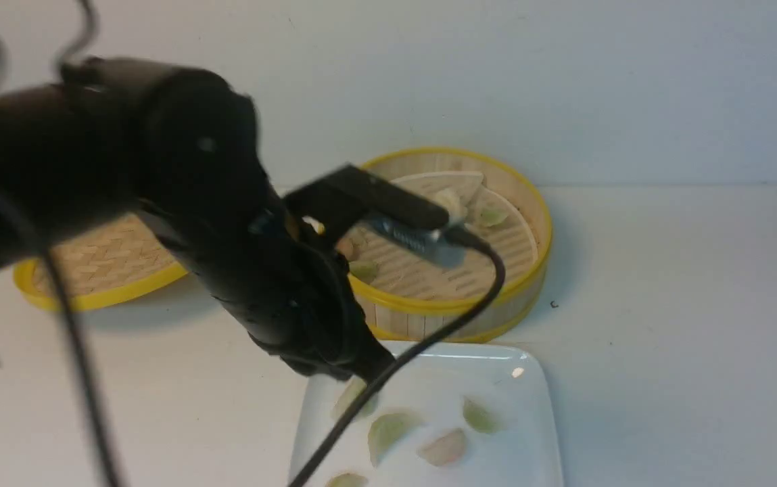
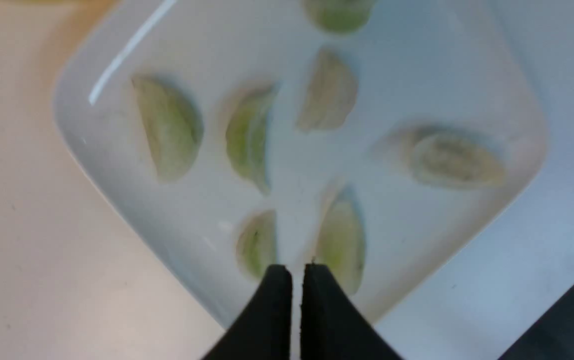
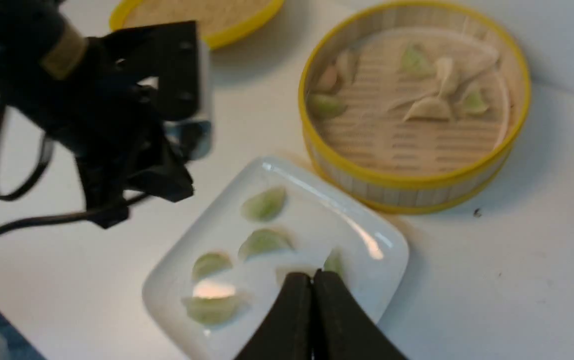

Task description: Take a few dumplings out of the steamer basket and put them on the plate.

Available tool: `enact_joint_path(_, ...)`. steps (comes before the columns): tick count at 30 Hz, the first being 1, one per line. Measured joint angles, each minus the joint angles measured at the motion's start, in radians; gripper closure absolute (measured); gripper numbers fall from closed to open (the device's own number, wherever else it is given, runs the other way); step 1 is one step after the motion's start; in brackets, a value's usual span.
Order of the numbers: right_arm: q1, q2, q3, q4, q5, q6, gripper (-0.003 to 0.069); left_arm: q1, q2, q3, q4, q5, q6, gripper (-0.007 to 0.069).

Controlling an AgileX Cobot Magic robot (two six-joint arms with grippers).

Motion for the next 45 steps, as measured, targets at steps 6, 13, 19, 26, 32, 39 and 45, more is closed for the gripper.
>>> enact_joint_path(6,0.0,-0.231,0.043,-0.138,-0.086,0.067,0.0673,0.0,-0.337,0.081,-0.029,-0.181,0.011,0.0631)
enact_joint_path(13,0.0,-0.578,0.308,-0.287,-0.337,0.165,0.0673,0.0,-0.709,0.335,-0.029,-0.441,0.018,0.0631)
enact_joint_path(19,0.0,-0.807,0.542,-0.375,-0.61,0.284,0.0673,0.0,-0.919,0.565,-0.033,-0.616,0.015,0.0631)
enact_joint_path(26,0.0,-0.873,0.669,-0.434,-0.858,0.313,0.0673,0.0,-1.015,0.72,-0.048,-0.767,0.007,0.0631)
enact_joint_path(32,0.0,-0.873,0.674,-0.447,-0.911,0.314,0.0673,0.0,-1.015,0.727,-0.075,-0.793,0.007,0.0631)
enact_joint_path(39,0.0,-0.873,0.676,-0.454,-0.914,0.317,0.0673,0.0,-1.015,0.727,-0.077,-0.795,0.007,0.0631)
enact_joint_path(45,0.0,-0.873,0.676,-0.456,-0.915,0.317,0.0673,0.0,-1.015,0.727,-0.077,-0.795,0.007,0.0631)
